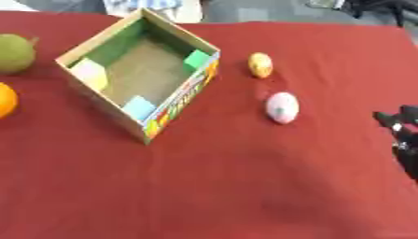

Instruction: Pick up objects on the table and place them in the box.

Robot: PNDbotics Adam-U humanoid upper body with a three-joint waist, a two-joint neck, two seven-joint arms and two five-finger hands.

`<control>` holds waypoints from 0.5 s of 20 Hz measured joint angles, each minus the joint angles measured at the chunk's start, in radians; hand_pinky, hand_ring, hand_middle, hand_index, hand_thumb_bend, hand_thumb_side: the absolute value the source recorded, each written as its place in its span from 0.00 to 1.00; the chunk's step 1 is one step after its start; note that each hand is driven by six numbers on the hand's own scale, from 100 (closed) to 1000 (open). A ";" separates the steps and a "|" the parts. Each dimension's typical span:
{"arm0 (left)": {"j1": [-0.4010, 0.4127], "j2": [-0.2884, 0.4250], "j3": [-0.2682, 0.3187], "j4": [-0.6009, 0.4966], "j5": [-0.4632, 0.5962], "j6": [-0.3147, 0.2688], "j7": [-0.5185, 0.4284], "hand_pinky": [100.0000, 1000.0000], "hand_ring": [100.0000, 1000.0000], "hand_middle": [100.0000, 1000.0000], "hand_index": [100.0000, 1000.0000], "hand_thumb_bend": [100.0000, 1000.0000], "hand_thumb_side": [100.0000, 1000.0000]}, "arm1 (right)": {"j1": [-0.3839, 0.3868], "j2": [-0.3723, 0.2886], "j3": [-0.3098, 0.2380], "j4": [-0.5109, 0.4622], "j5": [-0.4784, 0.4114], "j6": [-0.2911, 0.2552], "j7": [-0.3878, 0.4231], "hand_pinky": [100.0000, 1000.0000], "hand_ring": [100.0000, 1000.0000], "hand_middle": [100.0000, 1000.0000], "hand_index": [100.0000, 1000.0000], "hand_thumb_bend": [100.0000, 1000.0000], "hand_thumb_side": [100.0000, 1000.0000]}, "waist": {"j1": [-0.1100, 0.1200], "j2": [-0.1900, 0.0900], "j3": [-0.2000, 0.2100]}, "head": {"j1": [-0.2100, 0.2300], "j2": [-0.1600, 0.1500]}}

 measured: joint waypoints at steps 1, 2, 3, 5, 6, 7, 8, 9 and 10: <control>0.000 0.000 0.000 0.000 -0.001 0.000 0.000 0.82 0.77 0.74 0.78 0.00 0.52 | 0.000 -0.011 -0.004 0.000 -0.003 0.000 0.000 0.93 0.00 0.67 0.86 0.00 0.41 | 0.000 0.001 0.000 | 0.000 0.000; 0.000 0.000 0.000 0.000 -0.003 0.000 0.000 0.82 0.77 0.74 0.78 0.00 0.52 | 0.000 -0.025 -0.009 0.000 -0.005 0.000 0.000 0.92 0.00 0.67 0.86 0.00 0.40 | 0.000 0.001 0.000 | 0.000 0.000; 0.000 0.000 0.000 0.000 -0.005 0.000 0.000 0.82 0.77 0.74 0.78 0.00 0.52 | 0.000 -0.040 -0.015 0.000 -0.005 0.000 0.000 0.91 0.00 0.67 0.86 0.00 0.38 | 0.000 0.001 0.000 | 0.000 0.000; 0.000 0.000 0.000 0.000 -0.008 0.000 0.000 0.82 0.77 0.74 0.78 0.00 0.53 | 0.003 -0.079 -0.030 0.000 -0.006 0.000 0.000 0.90 0.00 0.67 0.86 0.00 0.36 | 0.000 0.001 0.000 | 0.000 0.000; 0.000 0.000 0.000 0.000 -0.008 0.000 0.000 0.82 0.77 0.74 0.78 0.00 0.53 | 0.008 -0.101 -0.039 0.000 -0.006 0.000 0.000 0.90 0.00 0.67 0.86 0.00 0.35 | 0.000 0.001 0.000 | 0.000 0.000; 0.000 0.000 -0.001 0.000 -0.009 0.000 0.000 0.82 0.77 0.74 0.78 0.00 0.53 | 0.012 -0.121 -0.048 0.000 -0.006 0.000 0.000 0.90 0.00 0.68 0.86 0.00 0.29 | 0.000 0.001 0.000 | -0.001 0.000; 0.000 0.000 -0.001 0.000 -0.009 0.000 0.000 0.82 0.77 0.74 0.78 0.00 0.53 | 0.018 -0.141 -0.056 0.000 -0.005 0.000 0.000 0.89 0.00 0.67 0.86 0.00 0.16 | 0.000 0.001 0.001 | -0.001 0.000; -0.001 0.000 -0.001 0.000 -0.011 0.000 0.000 0.82 0.77 0.74 0.78 0.00 0.53 | 0.021 -0.162 -0.063 0.000 -0.002 0.000 0.000 0.89 0.00 0.68 0.86 0.00 0.21 | 0.000 0.001 0.001 | -0.002 0.000; -0.001 0.000 -0.001 0.000 -0.012 0.000 0.000 0.82 0.77 0.74 0.78 0.00 0.53 | 0.025 -0.184 -0.069 0.000 0.005 0.000 0.000 0.88 0.00 0.69 0.86 0.00 0.18 | 0.000 0.001 0.002 | -0.003 0.000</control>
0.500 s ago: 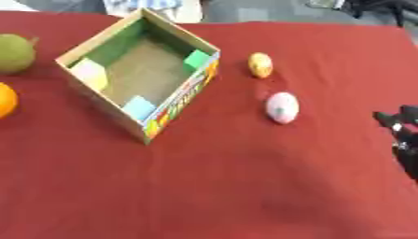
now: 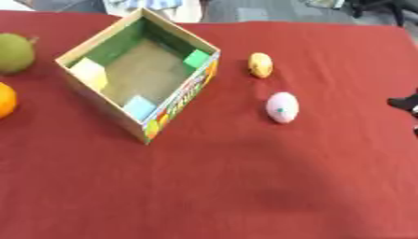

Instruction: Pick up objects on the table and place them in the box.

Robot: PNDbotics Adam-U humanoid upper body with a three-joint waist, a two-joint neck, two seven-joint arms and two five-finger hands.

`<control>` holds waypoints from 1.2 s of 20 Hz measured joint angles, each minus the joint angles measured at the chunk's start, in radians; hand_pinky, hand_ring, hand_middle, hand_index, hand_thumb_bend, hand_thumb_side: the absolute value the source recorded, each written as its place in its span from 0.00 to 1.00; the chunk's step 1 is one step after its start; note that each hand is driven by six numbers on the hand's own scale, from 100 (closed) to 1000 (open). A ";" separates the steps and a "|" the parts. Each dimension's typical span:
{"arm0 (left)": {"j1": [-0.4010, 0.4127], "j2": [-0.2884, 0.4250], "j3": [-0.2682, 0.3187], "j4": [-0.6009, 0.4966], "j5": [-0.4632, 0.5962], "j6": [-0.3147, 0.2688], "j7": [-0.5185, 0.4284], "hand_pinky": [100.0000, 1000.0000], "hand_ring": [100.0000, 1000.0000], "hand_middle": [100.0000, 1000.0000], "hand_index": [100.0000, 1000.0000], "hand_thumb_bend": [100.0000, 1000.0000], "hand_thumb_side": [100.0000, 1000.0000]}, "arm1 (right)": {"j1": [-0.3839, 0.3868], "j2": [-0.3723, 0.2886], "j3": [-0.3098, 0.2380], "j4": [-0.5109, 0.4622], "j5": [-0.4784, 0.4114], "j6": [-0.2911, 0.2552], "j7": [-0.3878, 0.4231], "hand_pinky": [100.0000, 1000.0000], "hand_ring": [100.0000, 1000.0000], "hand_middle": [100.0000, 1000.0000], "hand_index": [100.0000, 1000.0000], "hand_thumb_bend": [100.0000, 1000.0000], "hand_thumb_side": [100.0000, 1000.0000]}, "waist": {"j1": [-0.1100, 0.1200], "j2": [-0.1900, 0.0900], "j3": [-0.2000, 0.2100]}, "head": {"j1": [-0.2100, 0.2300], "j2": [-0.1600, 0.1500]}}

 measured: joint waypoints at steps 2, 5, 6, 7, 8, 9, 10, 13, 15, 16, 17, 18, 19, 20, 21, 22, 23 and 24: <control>-0.001 0.000 0.000 0.000 -0.003 0.000 0.000 0.82 0.77 0.74 0.78 0.00 0.53 | 0.001 -0.047 -0.009 0.000 0.021 -0.003 -0.003 0.88 0.00 0.70 0.87 0.00 0.14 | 0.000 0.000 0.001 | -0.001 0.000; -0.003 0.001 -0.003 0.000 -0.005 0.001 -0.001 0.82 0.77 0.74 0.77 0.00 0.53 | -0.014 -0.119 -0.013 0.000 0.062 -0.018 -0.018 0.88 0.00 0.71 0.87 0.00 0.12 | 0.000 0.000 0.002 | -0.002 0.000; -0.005 0.001 -0.003 0.000 -0.005 0.001 -0.002 0.82 0.77 0.74 0.77 0.00 0.53 | -0.022 -0.144 -0.013 0.000 0.077 -0.025 -0.025 0.89 0.00 0.71 0.87 0.00 0.12 | 0.000 0.001 0.002 | -0.003 0.000; -0.006 0.004 -0.003 0.000 -0.005 0.002 -0.002 0.82 0.77 0.74 0.77 0.00 0.53 | -0.030 -0.168 -0.011 0.000 0.093 -0.032 -0.032 0.89 0.00 0.71 0.87 0.00 0.11 | 0.000 0.001 0.002 | -0.003 0.000; -0.007 0.006 -0.003 0.000 -0.005 0.003 -0.003 0.82 0.77 0.74 0.77 0.00 0.53 | -0.041 -0.191 -0.008 0.002 0.108 -0.040 -0.040 0.89 0.00 0.72 0.88 0.00 0.11 | 0.000 0.001 0.002 | -0.004 0.000; -0.007 0.008 -0.003 0.000 -0.005 0.004 -0.004 0.82 0.77 0.74 0.77 0.00 0.53 | -0.054 -0.214 -0.002 0.010 0.124 -0.047 -0.047 0.90 0.00 0.72 0.88 0.00 0.11 | 0.000 0.001 0.003 | -0.005 -0.001; -0.007 0.008 -0.004 0.000 -0.005 0.004 -0.005 0.82 0.77 0.74 0.77 0.00 0.53 | -0.070 -0.236 0.006 0.024 0.140 -0.055 -0.055 0.90 0.00 0.72 0.88 0.00 0.11 | 0.000 0.001 0.004 | -0.006 -0.001; -0.008 0.009 -0.009 0.000 -0.005 0.004 -0.007 0.82 0.77 0.74 0.77 0.00 0.53 | -0.119 -0.292 0.036 0.078 0.185 -0.076 -0.076 0.92 0.00 0.73 0.88 0.00 0.11 | 0.000 0.001 0.009 | -0.011 -0.001; -0.009 0.009 -0.009 0.000 -0.004 0.005 -0.010 0.82 0.77 0.74 0.77 0.00 0.53 | -0.156 -0.324 0.060 0.122 0.215 -0.087 -0.087 0.93 0.00 0.73 0.89 0.00 0.11 | 0.000 0.001 0.011 | -0.014 -0.001; -0.009 0.009 -0.011 0.000 -0.003 0.005 -0.012 0.82 0.77 0.74 0.77 0.00 0.53 | -0.174 -0.339 0.074 0.145 0.228 -0.092 -0.092 0.93 0.00 0.73 0.89 0.00 0.11 | 0.000 0.001 0.012 | -0.018 -0.001; -0.010 0.009 -0.014 0.000 -0.003 0.005 -0.014 0.82 0.77 0.74 0.77 0.00 0.53 | -0.193 -0.351 0.087 0.170 0.244 -0.096 -0.096 0.94 0.00 0.74 0.89 0.00 0.11 | 0.000 0.001 0.016 | -0.020 -0.001; -0.011 0.009 -0.015 0.000 -0.002 0.005 -0.016 0.82 0.77 0.74 0.77 0.00 0.53 | -0.213 -0.363 0.102 0.195 0.260 -0.100 -0.100 0.94 0.00 0.74 0.89 0.00 0.12 | 0.000 0.001 0.018 | -0.024 -0.001; -0.012 0.009 -0.015 0.000 0.000 0.006 -0.017 0.82 0.77 0.74 0.77 0.00 0.53 | -0.231 -0.372 0.115 0.220 0.277 -0.104 -0.104 0.94 0.00 0.74 0.89 0.00 0.12 | 0.000 0.001 0.019 | -0.027 -0.001; -0.014 0.009 -0.016 0.000 0.002 0.007 -0.019 0.82 0.77 0.74 0.77 0.00 0.53 | -0.246 -0.380 0.129 0.245 0.291 -0.107 -0.107 0.94 0.00 0.74 0.89 0.00 0.12 | 0.000 0.001 0.022 | -0.030 -0.001; -0.016 0.009 -0.017 0.000 0.004 0.007 -0.021 0.82 0.77 0.74 0.77 0.00 0.53 | -0.262 -0.387 0.143 0.268 0.308 -0.110 -0.110 0.94 0.00 0.74 0.89 0.00 0.12 | 0.000 0.001 0.025 | -0.032 -0.002; -0.017 0.009 -0.020 0.000 0.006 0.007 -0.023 0.82 0.77 0.74 0.77 0.00 0.53 | -0.277 -0.394 0.156 0.289 0.324 -0.113 -0.113 0.94 0.00 0.74 0.89 0.00 0.13 | 0.000 0.001 0.028 | -0.035 -0.002; -0.017 0.009 -0.021 0.000 0.006 0.006 -0.025 0.82 0.77 0.74 0.77 0.00 0.53 | -0.291 -0.401 0.169 0.306 0.341 -0.116 -0.116 0.94 0.00 0.74 0.89 0.00 0.07 | 0.000 0.001 0.030 | -0.037 -0.002; -0.018 0.009 -0.022 0.000 0.008 0.007 -0.027 0.82 0.77 0.74 0.77 0.00 0.53 | -0.303 -0.406 0.182 0.321 0.356 -0.120 -0.120 0.94 0.00 0.74 0.89 0.00 0.13 | 0.000 0.001 0.032 | -0.039 -0.003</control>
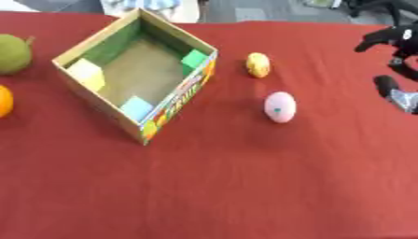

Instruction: Pick up objects on the table and place them in the box.

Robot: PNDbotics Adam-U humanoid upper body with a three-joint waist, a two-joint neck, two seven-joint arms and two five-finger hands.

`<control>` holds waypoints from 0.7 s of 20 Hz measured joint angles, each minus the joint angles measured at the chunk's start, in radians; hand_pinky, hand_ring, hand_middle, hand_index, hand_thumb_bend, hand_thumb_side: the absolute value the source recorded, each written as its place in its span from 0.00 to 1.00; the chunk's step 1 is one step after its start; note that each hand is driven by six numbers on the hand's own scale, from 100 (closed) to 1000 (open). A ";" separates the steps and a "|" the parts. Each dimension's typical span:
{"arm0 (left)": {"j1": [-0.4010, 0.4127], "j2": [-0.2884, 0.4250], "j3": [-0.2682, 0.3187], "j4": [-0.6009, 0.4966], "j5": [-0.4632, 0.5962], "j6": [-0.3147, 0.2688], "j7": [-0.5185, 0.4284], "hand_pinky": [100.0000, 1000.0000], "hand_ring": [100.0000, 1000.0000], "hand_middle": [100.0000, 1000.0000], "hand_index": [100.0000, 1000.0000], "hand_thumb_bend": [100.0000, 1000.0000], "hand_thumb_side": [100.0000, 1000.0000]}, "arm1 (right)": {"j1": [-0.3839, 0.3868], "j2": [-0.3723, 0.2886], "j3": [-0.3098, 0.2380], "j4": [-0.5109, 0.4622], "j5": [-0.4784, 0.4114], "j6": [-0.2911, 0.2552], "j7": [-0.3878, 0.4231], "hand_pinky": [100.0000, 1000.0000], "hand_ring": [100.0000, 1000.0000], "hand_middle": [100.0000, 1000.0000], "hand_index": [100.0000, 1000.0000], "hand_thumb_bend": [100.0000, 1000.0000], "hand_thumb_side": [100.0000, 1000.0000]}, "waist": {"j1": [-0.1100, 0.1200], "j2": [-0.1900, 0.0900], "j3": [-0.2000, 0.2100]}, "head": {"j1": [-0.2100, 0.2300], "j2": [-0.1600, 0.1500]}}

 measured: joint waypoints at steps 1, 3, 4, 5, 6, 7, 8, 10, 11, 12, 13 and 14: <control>-0.001 0.000 0.000 0.000 0.002 0.000 -0.002 0.82 0.77 0.74 0.77 0.00 0.53 | -0.011 -0.004 0.012 0.012 0.017 -0.003 -0.003 0.94 0.00 0.74 0.89 0.00 0.13 | 0.000 0.000 0.002 | -0.002 -0.001; -0.004 0.000 -0.002 0.000 0.007 0.001 -0.005 0.82 0.77 0.74 0.77 0.00 0.53 | -0.034 -0.009 0.036 0.032 0.050 -0.010 -0.010 0.95 0.00 0.74 0.89 0.00 0.14 | 0.000 0.000 0.007 | -0.007 -0.003; -0.007 0.000 -0.004 0.000 0.008 0.001 -0.008 0.82 0.77 0.74 0.77 0.00 0.53 | -0.046 -0.012 0.047 0.041 0.065 -0.013 -0.013 0.95 0.00 0.74 0.89 0.00 0.14 | 0.000 0.000 0.009 | -0.009 -0.004; -0.008 0.000 -0.006 0.000 0.010 0.002 -0.010 0.82 0.77 0.74 0.77 0.00 0.53 | -0.060 -0.013 0.060 0.051 0.083 -0.017 -0.017 0.95 0.00 0.74 0.90 0.00 0.14 | 0.000 0.000 0.010 | -0.012 -0.006; -0.008 0.000 -0.006 0.000 0.012 0.003 -0.011 0.82 0.77 0.74 0.77 0.00 0.53 | -0.071 -0.015 0.071 0.060 0.100 -0.020 -0.020 0.96 0.00 0.74 0.90 0.00 0.15 | 0.000 0.000 0.012 | -0.015 -0.006; -0.009 0.000 -0.007 0.000 0.015 0.004 -0.014 0.82 0.77 0.74 0.77 0.00 0.53 | -0.080 -0.016 0.082 0.070 0.116 -0.024 -0.024 0.96 0.00 0.75 0.90 0.00 0.15 | 0.000 0.000 0.014 | -0.017 -0.006; -0.010 0.000 -0.008 0.000 0.016 0.004 -0.016 0.82 0.77 0.74 0.77 0.00 0.53 | -0.089 -0.017 0.094 0.079 0.132 -0.027 -0.027 0.96 0.00 0.75 0.90 0.00 0.15 | 0.000 0.000 0.017 | -0.021 -0.007; -0.013 0.000 -0.012 0.000 0.018 0.005 -0.020 0.82 0.77 0.74 0.77 0.00 0.53 | -0.107 -0.018 0.115 0.095 0.167 -0.033 -0.033 0.97 0.00 0.74 0.89 0.00 0.15 | 0.000 0.000 0.023 | -0.027 -0.007; -0.016 0.000 -0.012 0.000 0.020 0.005 -0.022 0.82 0.77 0.74 0.77 0.00 0.53 | -0.115 -0.018 0.126 0.102 0.183 -0.037 -0.037 0.97 0.00 0.73 0.89 0.00 0.15 | 0.000 0.000 0.025 | -0.030 -0.007; -0.017 0.000 -0.013 0.000 0.021 0.006 -0.023 0.82 0.77 0.74 0.77 0.00 0.53 | -0.123 -0.018 0.136 0.108 0.199 -0.041 -0.041 0.98 0.00 0.73 0.89 0.00 0.15 | 0.000 0.000 0.027 | -0.033 -0.007; -0.018 0.000 -0.013 0.000 0.023 0.006 -0.025 0.82 0.77 0.74 0.77 0.00 0.53 | -0.131 -0.018 0.148 0.115 0.216 -0.046 -0.046 0.99 0.00 0.73 0.89 0.00 0.15 | 0.000 0.000 0.031 | -0.036 -0.007; -0.019 0.000 -0.015 0.000 0.024 0.007 -0.028 0.82 0.77 0.74 0.77 0.00 0.53 | -0.139 -0.018 0.159 0.122 0.232 -0.050 -0.050 1.00 0.00 0.73 0.89 0.00 0.16 | 0.000 0.001 0.034 | -0.039 -0.007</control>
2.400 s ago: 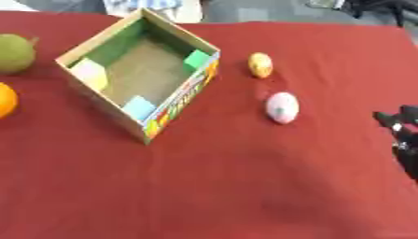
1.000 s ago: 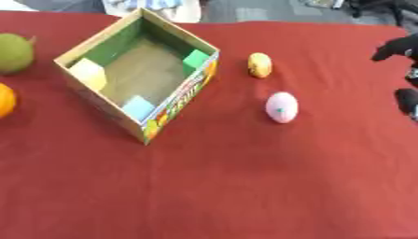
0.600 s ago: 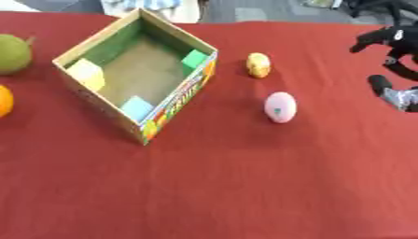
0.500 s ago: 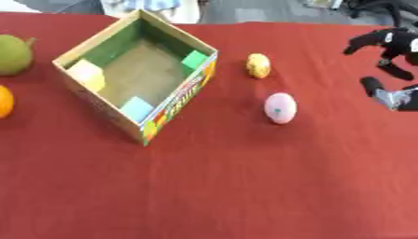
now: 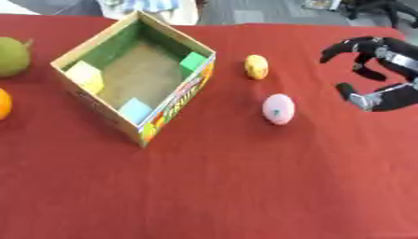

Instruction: Pick up objects on the table and place them in the box.

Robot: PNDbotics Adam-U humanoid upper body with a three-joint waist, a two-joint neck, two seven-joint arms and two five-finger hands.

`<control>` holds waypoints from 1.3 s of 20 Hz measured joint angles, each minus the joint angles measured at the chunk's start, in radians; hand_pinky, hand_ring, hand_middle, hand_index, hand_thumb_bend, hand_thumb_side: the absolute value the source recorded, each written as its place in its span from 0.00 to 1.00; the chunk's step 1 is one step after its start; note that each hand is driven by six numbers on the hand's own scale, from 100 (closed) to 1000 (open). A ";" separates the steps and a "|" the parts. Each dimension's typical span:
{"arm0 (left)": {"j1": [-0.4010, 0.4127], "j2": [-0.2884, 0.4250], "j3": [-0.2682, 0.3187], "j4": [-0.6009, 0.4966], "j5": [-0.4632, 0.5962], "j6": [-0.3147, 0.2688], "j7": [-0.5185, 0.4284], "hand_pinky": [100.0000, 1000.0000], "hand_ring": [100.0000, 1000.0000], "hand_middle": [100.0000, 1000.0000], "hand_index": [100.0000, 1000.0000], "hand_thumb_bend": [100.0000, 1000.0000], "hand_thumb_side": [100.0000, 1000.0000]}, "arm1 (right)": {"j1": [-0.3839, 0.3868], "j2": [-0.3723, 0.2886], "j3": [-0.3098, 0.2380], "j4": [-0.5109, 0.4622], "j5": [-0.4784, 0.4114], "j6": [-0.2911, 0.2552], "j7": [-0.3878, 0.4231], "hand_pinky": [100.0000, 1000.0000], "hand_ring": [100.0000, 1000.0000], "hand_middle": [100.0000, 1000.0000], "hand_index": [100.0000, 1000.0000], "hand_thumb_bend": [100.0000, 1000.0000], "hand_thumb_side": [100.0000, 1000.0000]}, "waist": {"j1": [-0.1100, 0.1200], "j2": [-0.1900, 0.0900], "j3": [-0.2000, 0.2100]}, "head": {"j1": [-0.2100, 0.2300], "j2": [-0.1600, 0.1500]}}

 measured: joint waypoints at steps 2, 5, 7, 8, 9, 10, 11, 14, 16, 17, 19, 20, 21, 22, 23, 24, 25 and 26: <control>-0.006 0.000 -0.003 0.000 0.001 0.000 -0.004 0.82 0.77 0.74 0.77 0.00 0.53 | -0.013 0.000 0.022 0.015 0.030 -0.007 -0.007 1.00 0.00 0.73 0.90 0.00 0.16 | -0.001 0.004 0.004 | -0.006 0.000; -0.009 0.000 -0.007 0.000 0.003 0.003 -0.009 0.82 0.77 0.74 0.77 0.00 0.53 | -0.039 0.001 0.052 0.035 0.075 -0.013 -0.013 1.00 0.00 0.73 0.90 0.00 0.17 | -0.002 0.006 0.009 | -0.015 0.000; -0.015 0.000 -0.009 0.000 0.005 0.003 -0.013 0.82 0.77 0.74 0.77 0.00 0.53 | -0.057 0.007 0.070 0.045 0.103 -0.015 -0.015 1.00 0.00 0.72 0.89 0.00 0.17 | -0.003 0.007 0.013 | -0.021 0.000; -0.016 0.000 -0.010 0.000 0.005 0.004 -0.016 0.82 0.77 0.74 0.77 0.00 0.53 | -0.063 0.008 0.079 0.049 0.116 -0.015 -0.015 1.00 0.00 0.72 0.90 0.00 0.18 | -0.003 0.008 0.014 | -0.022 0.000; -0.016 0.000 -0.011 0.000 0.007 0.004 -0.017 0.82 0.77 0.74 0.77 0.00 0.53 | -0.070 0.010 0.086 0.052 0.127 -0.015 -0.015 1.00 0.00 0.72 0.90 0.00 0.18 | -0.004 0.009 0.016 | -0.025 0.000; -0.017 0.000 -0.013 0.000 0.008 0.005 -0.018 0.82 0.77 0.74 0.77 0.00 0.53 | -0.076 0.011 0.093 0.055 0.137 -0.015 -0.015 1.00 0.00 0.72 0.90 0.00 0.18 | -0.004 0.009 0.018 | -0.027 0.000; -0.018 0.000 -0.014 0.000 0.009 0.005 -0.019 0.82 0.77 0.74 0.77 0.00 0.53 | -0.082 0.015 0.099 0.058 0.146 -0.015 -0.015 1.00 0.00 0.72 0.90 0.00 0.18 | -0.005 0.009 0.019 | -0.029 0.000; -0.024 0.000 -0.015 0.000 0.011 0.006 -0.025 0.82 0.77 0.74 0.77 0.00 0.53 | -0.097 0.018 0.113 0.065 0.165 -0.012 -0.012 1.00 0.00 0.72 0.91 0.00 0.18 | -0.005 0.010 0.024 | -0.036 0.000; -0.025 0.000 -0.016 0.000 0.013 0.007 -0.029 0.82 0.77 0.74 0.77 0.00 0.53 | -0.115 0.022 0.117 0.071 0.174 -0.008 -0.008 1.00 0.00 0.72 0.91 0.00 0.18 | -0.005 0.012 0.025 | -0.040 0.000; -0.026 0.000 -0.018 0.000 0.014 0.008 -0.030 0.82 0.77 0.74 0.77 0.00 0.53 | -0.123 0.024 0.118 0.075 0.178 -0.007 -0.007 1.00 0.00 0.73 0.92 0.00 0.18 | -0.006 0.012 0.026 | -0.043 0.000; -0.031 0.000 -0.021 0.000 0.016 0.009 -0.033 0.82 0.77 0.75 0.77 0.00 0.53 | -0.143 0.026 0.120 0.085 0.188 -0.005 -0.005 1.00 0.00 0.73 0.92 0.00 0.19 | -0.008 0.014 0.031 | -0.049 0.000; -0.033 0.000 -0.021 0.000 0.017 0.009 -0.035 0.82 0.77 0.75 0.77 0.00 0.53 | -0.153 0.027 0.123 0.090 0.196 -0.003 -0.003 1.00 0.00 0.74 0.93 0.00 0.20 | -0.009 0.015 0.032 | -0.052 0.000; -0.033 0.000 -0.022 0.000 0.017 0.009 -0.037 0.82 0.77 0.75 0.77 0.00 0.53 | -0.161 0.030 0.125 0.097 0.204 -0.002 -0.002 1.00 0.00 0.75 0.93 0.00 0.20 | -0.010 0.016 0.033 | -0.055 0.000; -0.033 0.000 -0.022 0.000 0.017 0.009 -0.038 0.82 0.77 0.75 0.77 0.00 0.53 | -0.167 0.034 0.127 0.105 0.214 0.000 0.000 1.00 0.00 0.76 0.94 0.00 0.21 | -0.011 0.016 0.035 | -0.057 0.000; -0.034 0.000 -0.022 0.000 0.017 0.010 -0.039 0.82 0.77 0.75 0.77 0.00 0.53 | -0.174 0.037 0.130 0.113 0.226 0.001 0.001 1.00 0.00 0.76 0.94 0.00 0.22 | -0.011 0.018 0.038 | -0.058 0.000; -0.035 0.000 -0.022 0.000 0.018 0.010 -0.041 0.82 0.77 0.75 0.77 0.00 0.53 | -0.181 0.041 0.131 0.121 0.240 0.002 0.002 1.00 0.00 0.77 0.95 0.00 0.18 | -0.012 0.020 0.040 | -0.060 0.000; -0.036 0.000 -0.024 0.000 0.018 0.012 -0.042 0.82 0.77 0.75 0.77 0.00 0.53 | -0.186 0.046 0.132 0.132 0.255 0.003 0.003 1.00 0.00 0.77 0.95 0.00 0.24 | -0.013 0.022 0.042 | -0.062 0.000; -0.038 0.000 -0.025 0.000 0.018 0.012 -0.043 0.82 0.77 0.74 0.77 0.00 0.53 | -0.190 0.050 0.134 0.142 0.270 0.004 0.004 1.00 0.00 0.78 0.95 0.00 0.24 | -0.014 0.022 0.044 | -0.065 0.000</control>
